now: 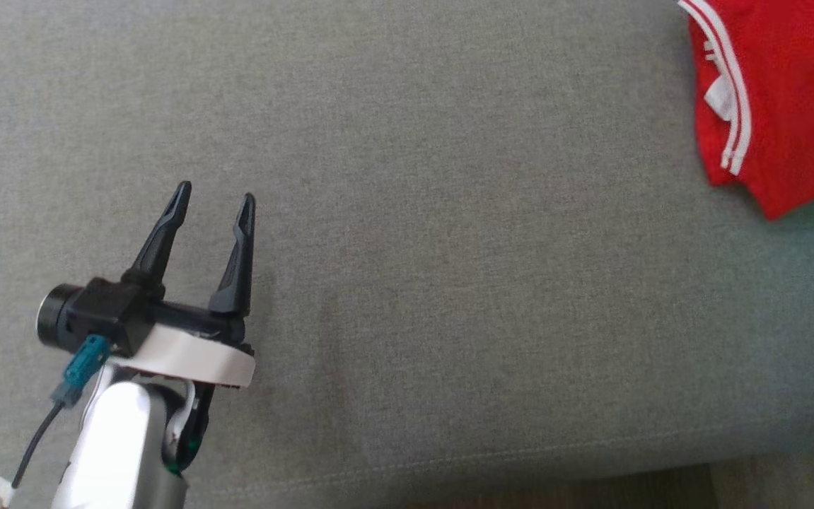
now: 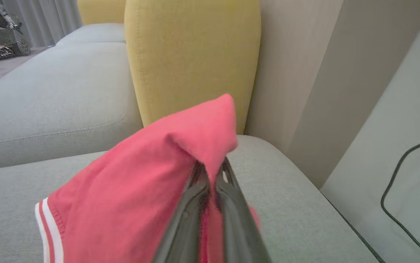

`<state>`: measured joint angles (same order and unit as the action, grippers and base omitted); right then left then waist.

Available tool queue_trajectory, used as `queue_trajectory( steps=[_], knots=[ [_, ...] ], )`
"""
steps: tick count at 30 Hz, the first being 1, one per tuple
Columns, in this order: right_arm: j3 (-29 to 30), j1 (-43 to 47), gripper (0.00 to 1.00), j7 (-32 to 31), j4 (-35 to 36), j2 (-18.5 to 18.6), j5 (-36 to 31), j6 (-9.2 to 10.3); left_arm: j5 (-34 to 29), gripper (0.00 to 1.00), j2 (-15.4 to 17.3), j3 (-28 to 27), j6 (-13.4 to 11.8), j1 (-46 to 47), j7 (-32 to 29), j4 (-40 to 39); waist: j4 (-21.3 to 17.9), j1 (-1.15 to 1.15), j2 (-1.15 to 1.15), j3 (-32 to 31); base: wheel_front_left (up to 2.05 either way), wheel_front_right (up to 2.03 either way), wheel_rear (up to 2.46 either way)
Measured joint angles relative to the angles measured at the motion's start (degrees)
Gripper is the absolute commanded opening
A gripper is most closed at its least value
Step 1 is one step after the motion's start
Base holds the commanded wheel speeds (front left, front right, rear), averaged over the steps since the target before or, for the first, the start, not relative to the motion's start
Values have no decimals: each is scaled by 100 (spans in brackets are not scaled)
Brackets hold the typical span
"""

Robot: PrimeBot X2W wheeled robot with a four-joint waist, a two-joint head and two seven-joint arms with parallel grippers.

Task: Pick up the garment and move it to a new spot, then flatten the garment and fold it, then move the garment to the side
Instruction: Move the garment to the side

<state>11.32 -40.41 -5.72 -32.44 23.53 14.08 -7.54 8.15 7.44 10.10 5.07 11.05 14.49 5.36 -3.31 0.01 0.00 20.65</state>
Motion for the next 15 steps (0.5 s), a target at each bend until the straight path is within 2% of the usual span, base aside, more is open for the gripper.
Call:
queue_trajectory(
  steps=[7,8,9,10,11,13,15],
  knots=[
    [142,-50,0,11,-209,77,-49,0,0,100,91,19,5,56,0,-5,-144,0,0,186,0,0,0],
    [138,-80,8,12,-260,73,-47,0,0,100,107,20,7,81,0,-4,-178,0,0,202,0,0,0],
    [140,-129,35,18,-312,70,-47,0,0,100,120,20,7,105,1,-8,-211,-1,0,222,0,0,0],
    [149,-179,75,44,-344,71,-48,1,0,100,133,20,8,120,5,-12,-240,-1,0,250,0,0,0],
    [175,-240,92,87,-383,66,-47,0,0,100,140,21,36,126,7,-12,-267,-1,0,278,0,0,0],
    [174,-354,100,140,-444,62,-40,1,0,100,156,23,48,135,7,-12,-308,-1,0,335,0,0,0],
    [152,-437,100,204,-474,57,-40,0,0,100,171,24,49,162,7,-11,-335,0,0,385,0,0,0]
  ],
)
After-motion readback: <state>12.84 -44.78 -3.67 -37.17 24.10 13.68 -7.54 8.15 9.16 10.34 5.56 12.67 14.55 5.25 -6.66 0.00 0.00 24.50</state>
